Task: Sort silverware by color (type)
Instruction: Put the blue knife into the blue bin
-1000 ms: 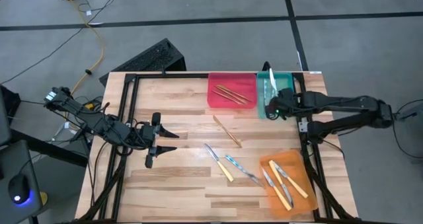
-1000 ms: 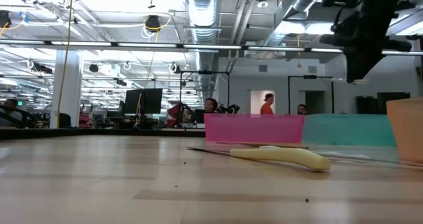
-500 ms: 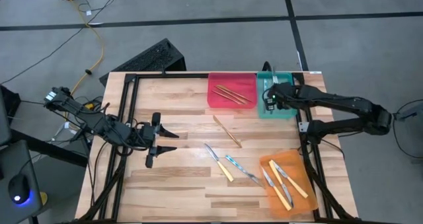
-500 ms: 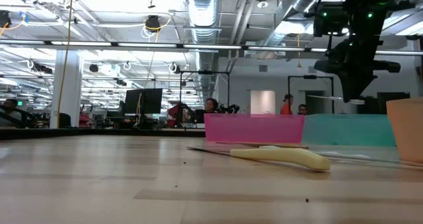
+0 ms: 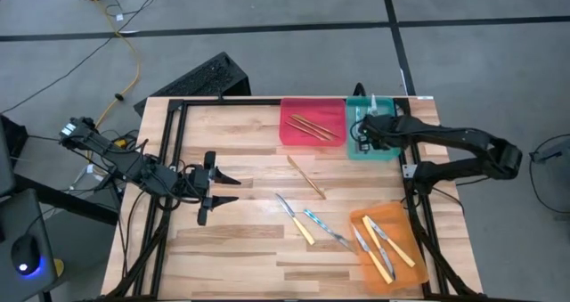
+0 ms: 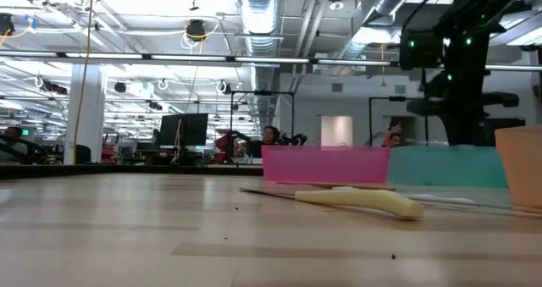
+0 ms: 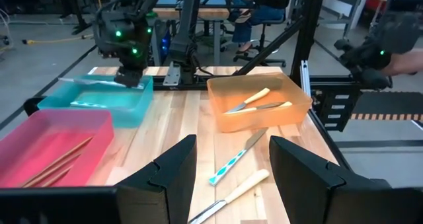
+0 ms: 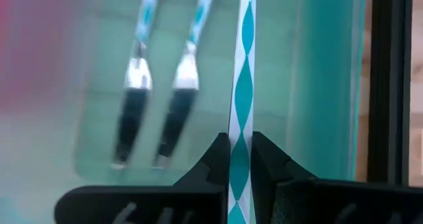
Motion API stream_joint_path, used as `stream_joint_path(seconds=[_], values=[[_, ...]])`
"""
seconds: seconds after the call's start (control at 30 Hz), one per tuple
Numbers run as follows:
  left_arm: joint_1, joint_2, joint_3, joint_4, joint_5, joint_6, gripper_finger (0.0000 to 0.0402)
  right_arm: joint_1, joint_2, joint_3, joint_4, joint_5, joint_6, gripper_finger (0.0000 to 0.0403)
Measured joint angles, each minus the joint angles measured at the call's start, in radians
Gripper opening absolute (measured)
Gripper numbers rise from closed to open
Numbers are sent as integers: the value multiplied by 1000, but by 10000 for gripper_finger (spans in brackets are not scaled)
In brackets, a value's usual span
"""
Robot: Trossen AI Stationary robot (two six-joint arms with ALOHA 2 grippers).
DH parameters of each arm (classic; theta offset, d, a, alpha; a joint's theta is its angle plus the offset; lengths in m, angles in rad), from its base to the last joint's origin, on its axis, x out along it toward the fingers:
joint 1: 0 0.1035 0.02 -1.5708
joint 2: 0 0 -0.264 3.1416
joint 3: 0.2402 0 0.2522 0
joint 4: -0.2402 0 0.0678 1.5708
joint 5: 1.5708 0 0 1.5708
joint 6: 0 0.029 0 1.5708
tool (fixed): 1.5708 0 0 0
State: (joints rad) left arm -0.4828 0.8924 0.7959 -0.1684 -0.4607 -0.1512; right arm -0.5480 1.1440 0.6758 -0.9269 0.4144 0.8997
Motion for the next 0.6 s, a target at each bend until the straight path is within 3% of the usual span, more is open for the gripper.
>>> stream_joint_path(seconds=[0.6], values=[[0,0,0,0,-26,-12,173,-103,23,-11,43,-16,-18,44]])
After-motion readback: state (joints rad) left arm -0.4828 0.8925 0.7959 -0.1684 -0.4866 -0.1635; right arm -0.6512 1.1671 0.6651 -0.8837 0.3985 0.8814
